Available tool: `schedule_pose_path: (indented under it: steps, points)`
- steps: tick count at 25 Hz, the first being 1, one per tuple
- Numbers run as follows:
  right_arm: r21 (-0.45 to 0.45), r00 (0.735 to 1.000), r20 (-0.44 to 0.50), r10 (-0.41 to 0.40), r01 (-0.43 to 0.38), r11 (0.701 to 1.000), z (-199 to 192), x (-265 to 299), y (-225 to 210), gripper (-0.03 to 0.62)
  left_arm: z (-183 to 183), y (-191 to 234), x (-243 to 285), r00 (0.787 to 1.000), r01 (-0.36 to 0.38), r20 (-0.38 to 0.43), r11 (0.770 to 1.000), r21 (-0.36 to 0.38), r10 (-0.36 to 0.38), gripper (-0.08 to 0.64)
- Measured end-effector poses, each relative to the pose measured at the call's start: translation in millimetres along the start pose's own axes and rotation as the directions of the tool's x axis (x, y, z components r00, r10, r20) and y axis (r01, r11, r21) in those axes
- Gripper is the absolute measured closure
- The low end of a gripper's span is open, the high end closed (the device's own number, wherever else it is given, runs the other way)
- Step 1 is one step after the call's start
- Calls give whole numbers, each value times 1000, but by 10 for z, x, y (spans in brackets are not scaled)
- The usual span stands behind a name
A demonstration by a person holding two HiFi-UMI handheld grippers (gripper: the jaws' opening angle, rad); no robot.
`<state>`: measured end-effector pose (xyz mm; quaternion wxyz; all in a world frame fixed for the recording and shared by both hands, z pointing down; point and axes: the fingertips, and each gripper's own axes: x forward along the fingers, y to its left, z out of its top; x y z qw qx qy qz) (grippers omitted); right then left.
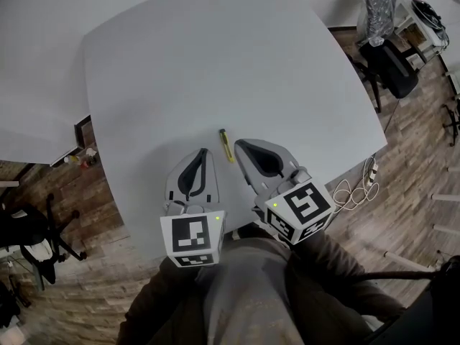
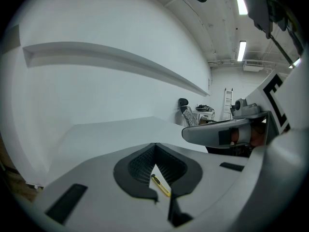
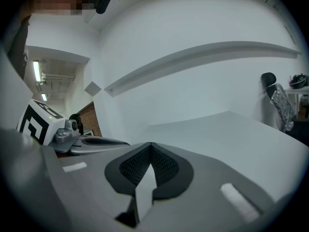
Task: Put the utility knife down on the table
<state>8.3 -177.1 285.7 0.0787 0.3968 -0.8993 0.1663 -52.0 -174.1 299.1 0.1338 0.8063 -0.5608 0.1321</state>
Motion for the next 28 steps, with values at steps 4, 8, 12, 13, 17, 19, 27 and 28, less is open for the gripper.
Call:
schedule_pose_path:
  steps: [4, 8, 12, 13, 17, 19, 27, 28]
  points:
    - [-15, 1000, -7, 3, -3, 1000, -17, -55, -6, 592, 0, -66, -3, 1000, 4, 0, 1000, 4, -4, 558]
    - [-12, 1000, -10, 0, 0, 1000, -45, -40, 17, 592, -22, -42, -14, 1000, 6, 0, 1000, 3, -6, 558]
    - [-4, 1000, -13, -8, 8, 1000, -56, -46, -9, 592, -23, -61, 2, 1000, 14, -4, 1000, 3, -14, 558]
    - [-2, 1000, -13, -10, 10, 1000, -56, -40, -18, 592, -23, -62, 10, 1000, 16, -5, 1000, 3, -16, 558]
    - [3, 1000, -12, -10, 10, 1000, -57, -14, -43, 592, -23, -52, 43, 1000, 14, -9, 1000, 5, -14, 558]
    - [5, 1000, -12, -9, 9, 1000, -59, -1, -59, 592, -22, -53, 66, 1000, 13, -14, 1000, 5, -13, 558]
    - [0, 1000, -9, 30, -30, 1000, 11, 113, -38, 592, 36, 27, 76, 1000, -23, -16, 1000, 4, 24, 558]
    - [-1, 999, -10, 42, -42, 999, 17, 141, -30, 592, 42, 53, 71, 999, -37, -16, 999, 2, 37, 558]
